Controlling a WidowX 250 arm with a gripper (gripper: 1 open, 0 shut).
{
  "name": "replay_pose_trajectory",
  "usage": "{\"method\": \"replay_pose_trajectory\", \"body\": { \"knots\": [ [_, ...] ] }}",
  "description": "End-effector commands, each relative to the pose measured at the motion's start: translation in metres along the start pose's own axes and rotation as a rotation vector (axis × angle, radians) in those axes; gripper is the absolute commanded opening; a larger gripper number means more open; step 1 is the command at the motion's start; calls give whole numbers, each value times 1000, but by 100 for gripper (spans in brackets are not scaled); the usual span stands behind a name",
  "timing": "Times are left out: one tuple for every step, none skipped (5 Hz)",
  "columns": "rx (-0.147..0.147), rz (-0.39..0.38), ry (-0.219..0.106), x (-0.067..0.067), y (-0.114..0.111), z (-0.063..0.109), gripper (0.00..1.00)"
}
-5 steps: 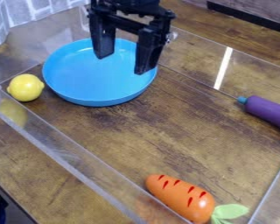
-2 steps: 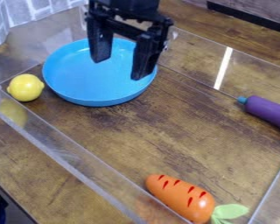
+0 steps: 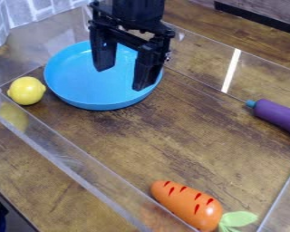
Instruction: Move the carrot to the right side
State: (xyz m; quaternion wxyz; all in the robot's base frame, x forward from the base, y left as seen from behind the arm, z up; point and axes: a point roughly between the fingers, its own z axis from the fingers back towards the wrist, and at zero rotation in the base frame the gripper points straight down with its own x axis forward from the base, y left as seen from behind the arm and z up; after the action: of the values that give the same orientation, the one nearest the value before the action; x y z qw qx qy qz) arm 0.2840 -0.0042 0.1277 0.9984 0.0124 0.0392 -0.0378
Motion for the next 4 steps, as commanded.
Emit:
{"method": "replay_pose_trajectory", "body": {
  "knots": [
    [11, -47, -110, 5, 4, 33, 100],
    [20, -94, -125, 4, 4, 33, 100],
    [24, -105, -126, 7, -5, 21, 100],
    [29, -110, -130, 11, -14, 11, 100]
  ]
}}
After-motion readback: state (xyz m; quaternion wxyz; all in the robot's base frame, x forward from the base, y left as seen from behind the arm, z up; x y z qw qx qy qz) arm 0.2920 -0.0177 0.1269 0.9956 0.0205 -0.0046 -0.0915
